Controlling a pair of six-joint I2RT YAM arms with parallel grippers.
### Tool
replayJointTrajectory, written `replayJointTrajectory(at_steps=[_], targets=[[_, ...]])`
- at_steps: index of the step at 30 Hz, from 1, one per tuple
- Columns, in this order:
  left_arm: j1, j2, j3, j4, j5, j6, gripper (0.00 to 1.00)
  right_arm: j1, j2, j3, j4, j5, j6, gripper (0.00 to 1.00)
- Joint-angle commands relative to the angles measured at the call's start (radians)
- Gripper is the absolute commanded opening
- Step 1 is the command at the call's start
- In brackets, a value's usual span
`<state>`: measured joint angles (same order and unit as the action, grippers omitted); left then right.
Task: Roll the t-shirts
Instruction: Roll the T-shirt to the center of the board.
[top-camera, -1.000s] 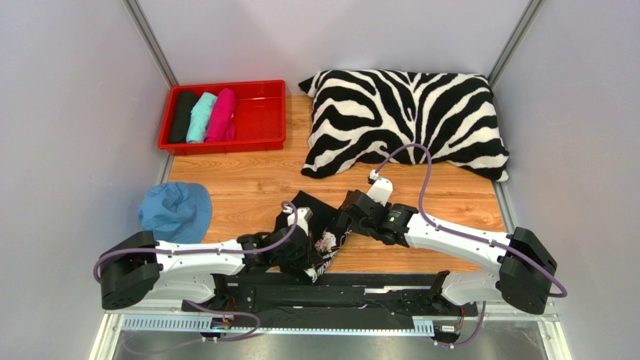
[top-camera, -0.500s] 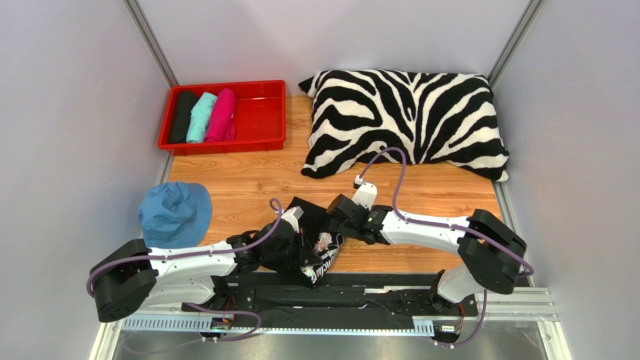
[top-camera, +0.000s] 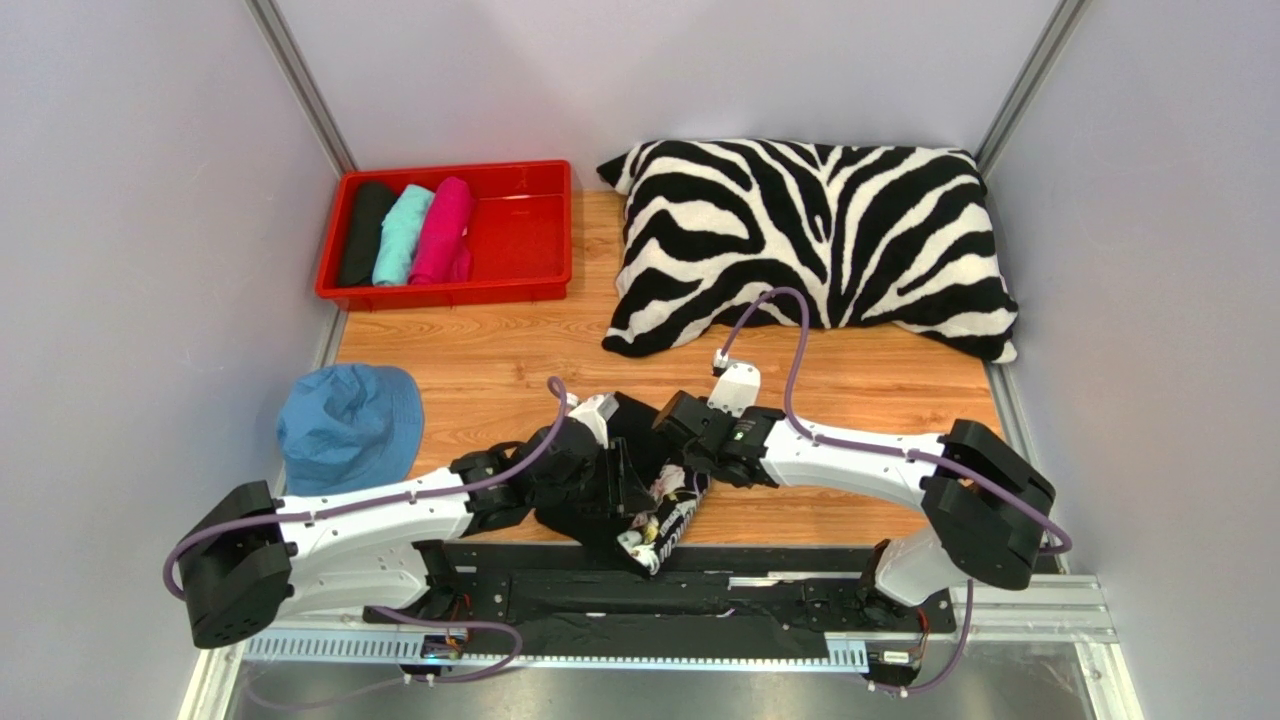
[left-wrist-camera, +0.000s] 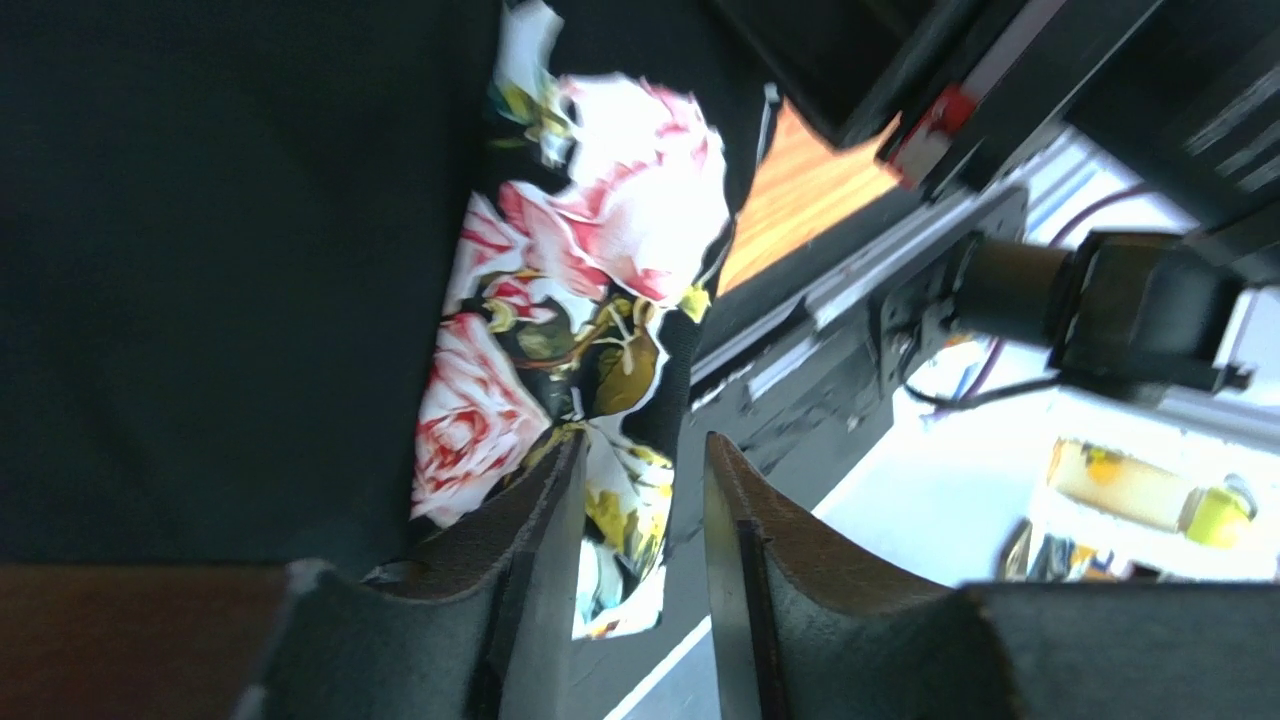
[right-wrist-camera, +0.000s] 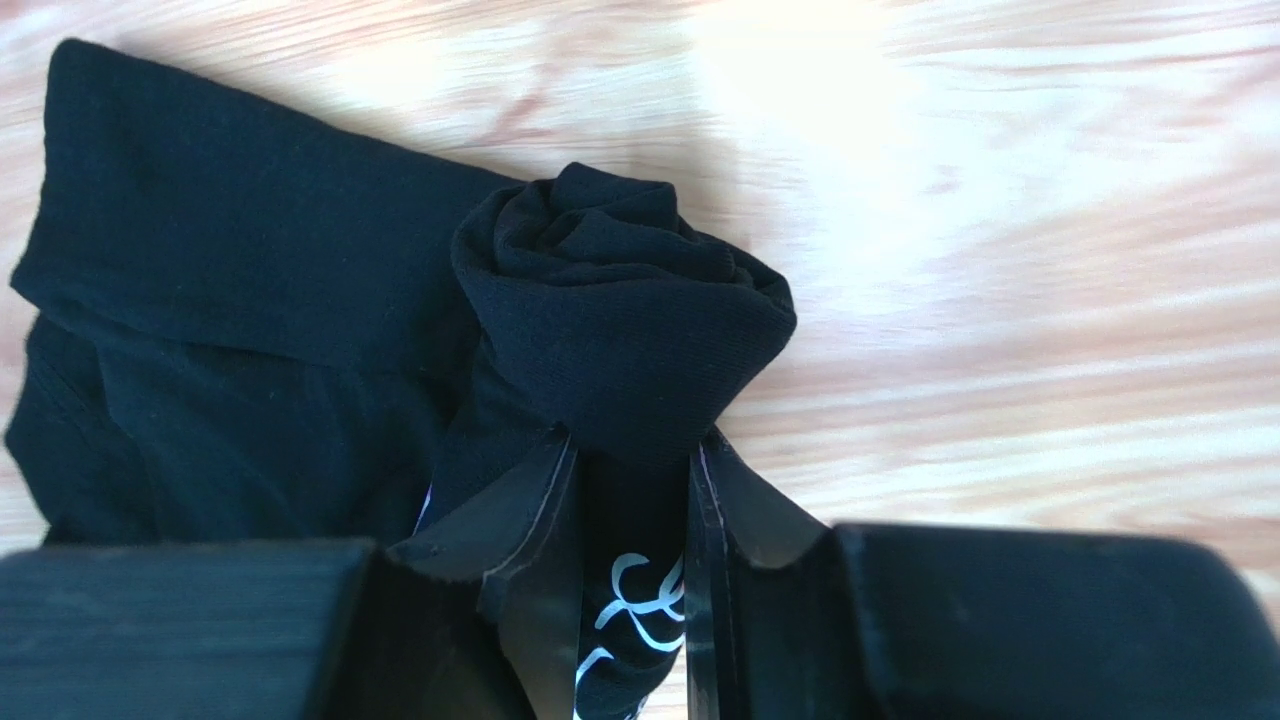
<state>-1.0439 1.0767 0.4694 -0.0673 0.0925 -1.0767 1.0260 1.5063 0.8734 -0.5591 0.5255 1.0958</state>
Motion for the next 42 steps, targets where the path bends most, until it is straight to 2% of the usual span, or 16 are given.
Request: replayJointTrajectory(at_steps=[1,5,8,15,22,26,30,34,40,42], targets=[[0.037,-0.029,0.043,-0.101,-0.085,-0.011,0.39,-0.004,-0.057,-0.013,-0.11,0.117,-0.024,0.04],[0.126,0.026,0.063,-0.103,-0.074,-0.025,0.32,-0.003,-0.061,0.012,-0.159,0.133,-0.03,0.04],[0.171,0.133,0.107,-0.069,-0.048,0.021,0.26,-0.003,-0.052,0.036,-0.206,0.148,-0.028,0.04],[0.212,0.376,0.202,-0.025,-0.02,0.066,0.17,-0.003,-0.003,0.099,-0.289,0.16,-0.037,0.04],[0.234,0.468,0.336,-0.058,-0.008,0.167,0.13,-0.026,0.138,0.216,-0.432,0.15,-0.02,0.04],[0.246,0.393,0.324,-0.077,-0.034,0.166,0.2,-0.044,0.18,0.233,-0.432,0.125,-0.031,0.04],[0.275,0.307,0.273,-0.088,-0.042,0.14,0.35,-0.046,0.212,0.253,-0.438,0.11,-0.039,0.04],[0.288,0.192,0.236,-0.14,-0.085,0.121,0.38,-0.049,0.236,0.274,-0.447,0.103,-0.043,0.04],[0.268,-0.113,0.19,-0.258,-0.204,0.126,0.42,-0.05,0.267,0.308,-0.463,0.093,-0.059,0.04],[0.195,-0.234,0.187,-0.319,-0.316,0.149,0.52,-0.05,0.279,0.318,-0.464,0.088,-0.066,0.05]])
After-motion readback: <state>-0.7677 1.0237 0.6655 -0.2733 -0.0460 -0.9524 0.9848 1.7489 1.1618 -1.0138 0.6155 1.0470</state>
